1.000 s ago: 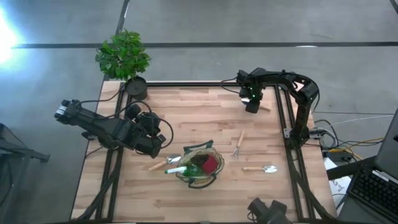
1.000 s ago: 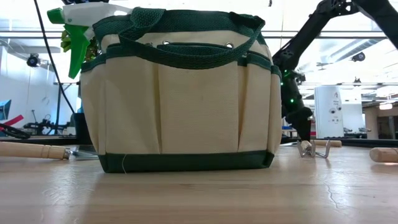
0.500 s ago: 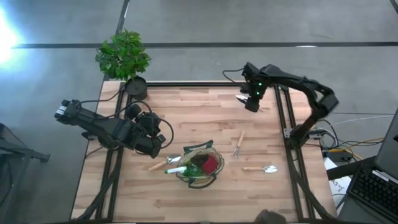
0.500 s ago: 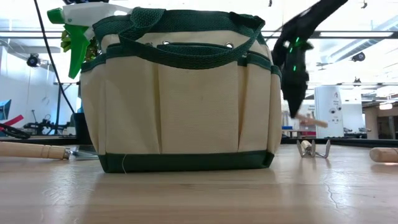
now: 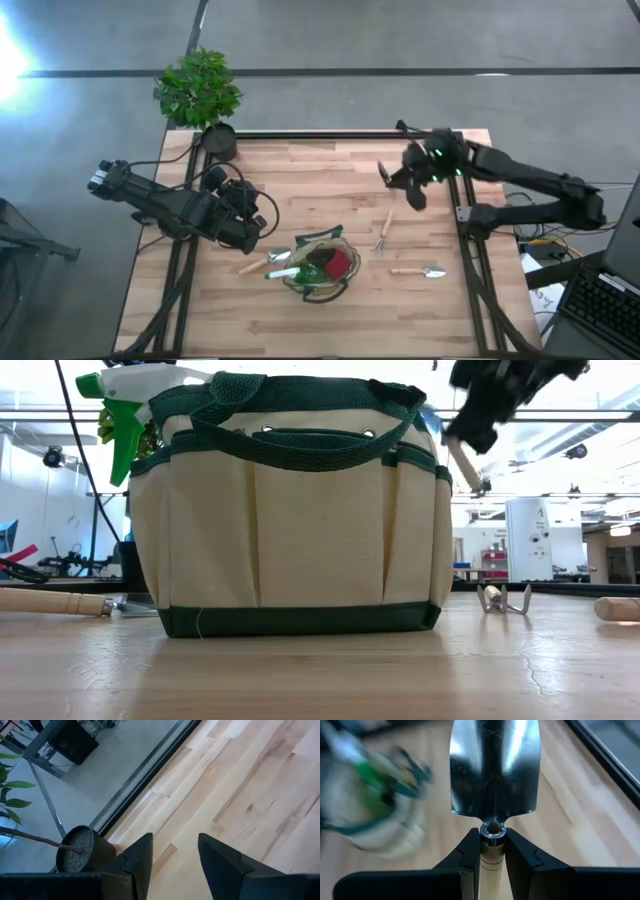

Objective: Pick & Place Garden tools in Gardening bag
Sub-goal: Put the top trowel into the gardening bag, then put the right trowel into the gardening bag

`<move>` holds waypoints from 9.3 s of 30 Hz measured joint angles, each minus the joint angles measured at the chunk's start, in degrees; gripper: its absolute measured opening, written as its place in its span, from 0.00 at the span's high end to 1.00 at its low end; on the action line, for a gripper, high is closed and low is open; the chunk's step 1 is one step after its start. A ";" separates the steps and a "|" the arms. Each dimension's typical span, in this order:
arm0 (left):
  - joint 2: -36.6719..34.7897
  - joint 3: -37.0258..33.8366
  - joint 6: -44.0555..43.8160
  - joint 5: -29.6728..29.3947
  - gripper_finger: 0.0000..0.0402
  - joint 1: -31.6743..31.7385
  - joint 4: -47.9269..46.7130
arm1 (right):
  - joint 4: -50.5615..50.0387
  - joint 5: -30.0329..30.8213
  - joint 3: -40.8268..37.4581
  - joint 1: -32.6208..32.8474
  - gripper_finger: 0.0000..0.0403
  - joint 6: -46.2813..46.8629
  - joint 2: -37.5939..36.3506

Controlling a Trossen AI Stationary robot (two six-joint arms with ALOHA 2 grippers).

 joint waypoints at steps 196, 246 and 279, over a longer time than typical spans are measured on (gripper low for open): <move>-0.02 -0.04 1.58 -1.40 0.60 0.08 14.02 | -16.54 78.22 15.93 59.16 0.88 -7.16 15.76; 0.31 -20.32 59.65 20.31 0.60 13.32 108.97 | 48.04 37.70 9.52 52.41 0.88 -25.63 3.15; 4.07 -16.70 48.78 60.40 0.60 18.12 111.62 | 59.09 -6.26 7.12 28.45 0.88 4.04 14.23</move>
